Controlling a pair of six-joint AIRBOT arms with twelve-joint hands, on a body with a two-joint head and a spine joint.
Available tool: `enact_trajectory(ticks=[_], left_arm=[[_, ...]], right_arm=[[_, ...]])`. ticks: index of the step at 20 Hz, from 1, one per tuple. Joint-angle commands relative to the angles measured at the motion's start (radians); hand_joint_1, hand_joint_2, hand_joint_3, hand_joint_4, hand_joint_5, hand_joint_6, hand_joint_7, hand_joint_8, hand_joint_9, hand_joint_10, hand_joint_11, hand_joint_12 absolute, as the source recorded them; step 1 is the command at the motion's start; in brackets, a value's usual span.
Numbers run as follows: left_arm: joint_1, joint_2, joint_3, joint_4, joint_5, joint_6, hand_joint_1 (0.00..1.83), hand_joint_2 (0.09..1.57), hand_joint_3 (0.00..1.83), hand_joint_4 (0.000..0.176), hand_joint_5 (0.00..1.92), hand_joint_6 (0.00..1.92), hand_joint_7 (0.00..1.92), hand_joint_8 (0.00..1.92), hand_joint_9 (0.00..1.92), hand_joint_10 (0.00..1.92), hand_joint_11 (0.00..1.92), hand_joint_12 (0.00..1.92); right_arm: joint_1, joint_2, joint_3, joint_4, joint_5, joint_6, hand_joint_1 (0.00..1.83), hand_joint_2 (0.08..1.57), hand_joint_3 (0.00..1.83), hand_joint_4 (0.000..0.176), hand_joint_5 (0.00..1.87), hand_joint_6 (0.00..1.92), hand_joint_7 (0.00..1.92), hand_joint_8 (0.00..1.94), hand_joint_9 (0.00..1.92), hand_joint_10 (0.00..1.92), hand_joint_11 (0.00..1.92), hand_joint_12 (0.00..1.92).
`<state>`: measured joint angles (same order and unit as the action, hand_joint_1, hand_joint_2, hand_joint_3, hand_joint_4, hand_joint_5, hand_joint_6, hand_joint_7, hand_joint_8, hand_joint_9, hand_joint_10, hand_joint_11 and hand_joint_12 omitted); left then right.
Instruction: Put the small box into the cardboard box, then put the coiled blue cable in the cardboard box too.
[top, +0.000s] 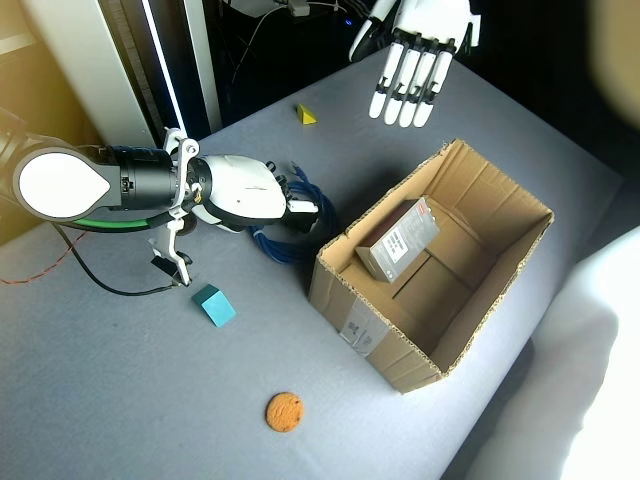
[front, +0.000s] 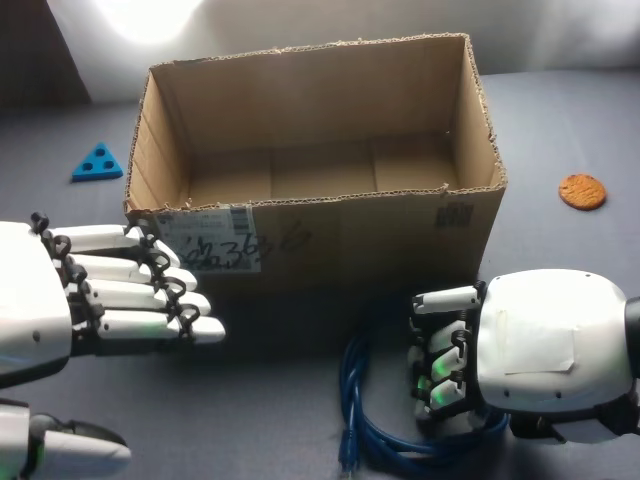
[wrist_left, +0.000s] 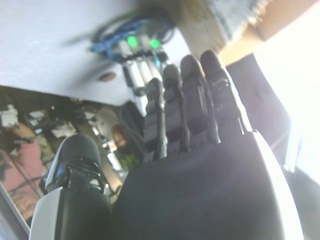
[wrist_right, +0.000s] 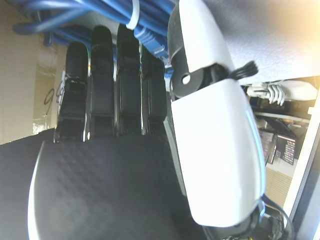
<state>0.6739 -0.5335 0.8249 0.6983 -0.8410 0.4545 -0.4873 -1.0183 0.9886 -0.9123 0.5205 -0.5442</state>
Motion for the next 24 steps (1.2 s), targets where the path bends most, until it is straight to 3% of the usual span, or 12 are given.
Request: enact_trajectory(ticks=[1,8,9,10,11,12,13,14,16,19,21,24], left_arm=[[-0.005,0.006,0.001,-0.05,-0.1,-0.001,0.01,1.34,0.0,0.0,0.26,0.0,0.3,0.0,0.26,0.0,0.0,0.65],[-0.003,0.006,-0.016,-0.051,-0.1,0.005,0.0,1.35,0.0,0.0,0.29,0.0,0.32,0.0,0.27,0.0,0.0,0.66],[-0.003,0.006,-0.016,-0.051,-0.1,0.007,0.0,1.35,0.0,0.0,0.29,0.0,0.32,0.0,0.28,0.0,0.0,0.66],[-0.003,0.006,-0.016,-0.051,-0.1,0.007,0.0,1.35,0.0,0.0,0.3,0.0,0.34,0.01,0.29,0.01,0.0,0.7],[-0.003,0.006,-0.014,-0.052,-0.101,0.007,0.0,1.35,0.0,0.0,0.3,0.0,0.34,0.01,0.29,0.01,0.0,0.7],[-0.003,0.006,-0.013,-0.054,-0.101,0.007,0.0,1.35,0.0,0.0,0.28,0.0,0.33,0.0,0.29,0.0,0.0,0.7],[-0.003,0.006,-0.012,-0.057,-0.102,0.007,0.0,1.35,0.0,0.0,0.28,0.0,0.34,0.0,0.3,0.01,0.0,0.71],[-0.003,0.006,-0.013,-0.06,-0.102,0.007,0.0,1.35,0.0,0.0,0.28,0.0,0.33,0.0,0.29,0.0,0.0,0.7],[-0.006,0.006,-0.02,-0.074,-0.102,0.013,0.0,1.35,0.0,0.0,0.29,0.0,0.33,0.0,0.3,0.0,0.0,0.74],[-0.01,0.006,-0.031,-0.086,-0.102,0.027,0.0,1.34,0.0,0.0,0.3,0.0,0.35,0.01,0.31,0.0,0.0,0.72],[-0.01,0.006,-0.034,-0.083,-0.102,0.029,0.0,1.34,0.0,0.0,0.31,0.01,0.37,0.01,0.33,0.01,0.0,0.8],[-0.01,0.006,-0.032,-0.082,-0.102,0.029,0.0,1.35,0.0,0.0,0.31,0.01,0.35,0.01,0.31,0.01,0.0,0.73]], right_arm=[[-0.007,0.002,-0.001,0.007,0.048,-0.006,1.2,1.08,0.01,0.0,0.73,0.0,0.69,0.0,0.54,0.01,0.01,1.24],[-0.008,0.002,-0.001,0.007,0.053,-0.014,1.22,1.06,0.0,0.0,0.85,0.03,0.76,0.02,0.6,0.02,0.05,1.25],[-0.008,0.003,-0.001,0.007,0.054,-0.015,1.17,1.15,0.0,0.0,0.9,0.85,0.79,0.01,0.61,0.02,0.06,1.32],[-0.008,0.003,-0.001,0.007,0.054,-0.015,1.14,1.17,0.0,0.0,0.88,1.08,0.86,0.02,0.67,0.04,0.09,1.3],[-0.008,0.003,-0.001,0.007,0.055,-0.015,1.14,1.17,0.0,0.0,0.88,1.08,0.86,0.02,0.67,0.04,0.09,1.3],[-0.008,0.003,-0.001,0.007,0.055,-0.015,1.2,1.15,0.0,0.0,0.96,1.09,0.88,0.84,0.82,0.07,0.26,1.23],[-0.008,0.003,-0.001,0.007,0.056,-0.015,1.2,1.17,0.0,0.0,0.94,1.15,0.84,1.07,0.86,0.08,0.29,1.22],[-0.008,0.003,-0.001,0.007,0.059,-0.015,1.2,1.17,0.0,0.0,0.91,1.17,0.87,1.08,0.93,0.09,0.35,1.2],[-0.01,0.003,-0.001,0.007,0.063,-0.015,1.2,1.15,0.0,0.017,0.9,1.15,0.94,1.02,0.99,0.09,0.43,1.14],[-0.015,0.006,-0.001,-0.036,0.097,0.018,1.2,1.15,0.0,0.02,0.89,1.15,0.94,1.03,1.03,0.08,0.48,1.12],[-0.022,0.015,-0.004,-0.085,0.159,0.06,1.2,1.16,0.0,0.017,0.88,1.19,0.91,1.06,1.02,0.07,0.47,1.12],[-0.021,0.043,-0.024,-0.112,0.264,0.072,1.2,1.16,0.0,0.006,0.9,1.19,0.91,1.05,1.04,0.06,0.49,1.11]])
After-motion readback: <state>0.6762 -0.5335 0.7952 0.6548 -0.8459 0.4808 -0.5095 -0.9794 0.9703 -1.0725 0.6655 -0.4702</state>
